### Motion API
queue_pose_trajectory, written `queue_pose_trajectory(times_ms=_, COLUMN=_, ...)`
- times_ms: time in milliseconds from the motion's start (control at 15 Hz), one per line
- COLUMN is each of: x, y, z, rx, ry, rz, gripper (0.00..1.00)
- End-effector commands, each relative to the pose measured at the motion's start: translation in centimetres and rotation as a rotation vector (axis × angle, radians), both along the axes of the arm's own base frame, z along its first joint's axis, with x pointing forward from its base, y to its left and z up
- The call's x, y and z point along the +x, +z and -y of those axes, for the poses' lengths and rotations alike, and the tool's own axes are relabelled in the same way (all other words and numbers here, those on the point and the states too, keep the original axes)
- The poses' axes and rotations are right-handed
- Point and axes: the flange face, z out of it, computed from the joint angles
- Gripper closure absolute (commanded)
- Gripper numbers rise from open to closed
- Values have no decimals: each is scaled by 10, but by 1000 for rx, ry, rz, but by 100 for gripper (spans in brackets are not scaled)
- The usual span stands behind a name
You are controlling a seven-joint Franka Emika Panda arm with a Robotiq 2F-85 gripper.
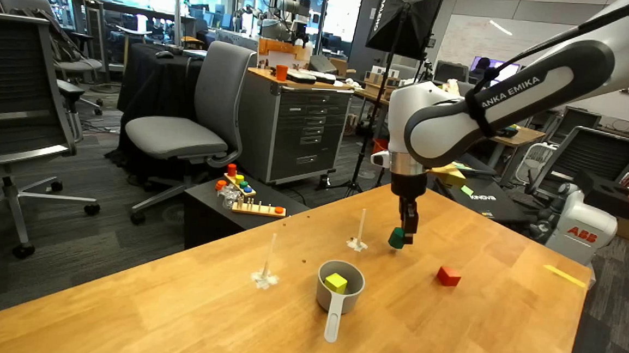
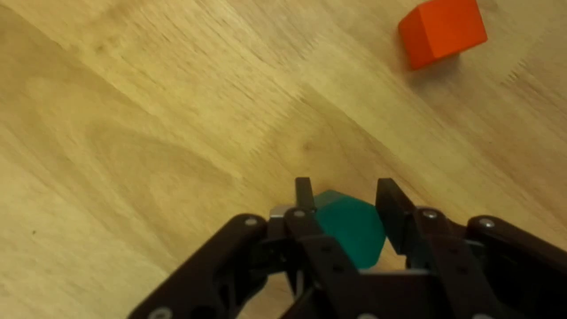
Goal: Take the yellow, green and orange blocks one at a time from the table and put them in the gray pot
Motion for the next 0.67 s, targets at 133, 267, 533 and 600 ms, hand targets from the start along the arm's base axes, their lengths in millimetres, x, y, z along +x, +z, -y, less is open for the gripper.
queue_pose_trajectory(times_ms=133, x=-4, y=24, z=-56, rx=14, ry=88, rz=41, gripper=84)
queue_pose_trajectory(times_ms=267, x=-5, y=30, z=-79, rx=21, ry=123, rz=54, gripper=84)
queue_pose_trajectory(times_ms=533, x=-13, y=48, z=-124, rx=39, ry=196, rz=82, gripper=84)
queue_pose_trajectory(times_ms=600, x=-15, y=53, z=-134, rx=45, ry=213, rz=90, gripper=84)
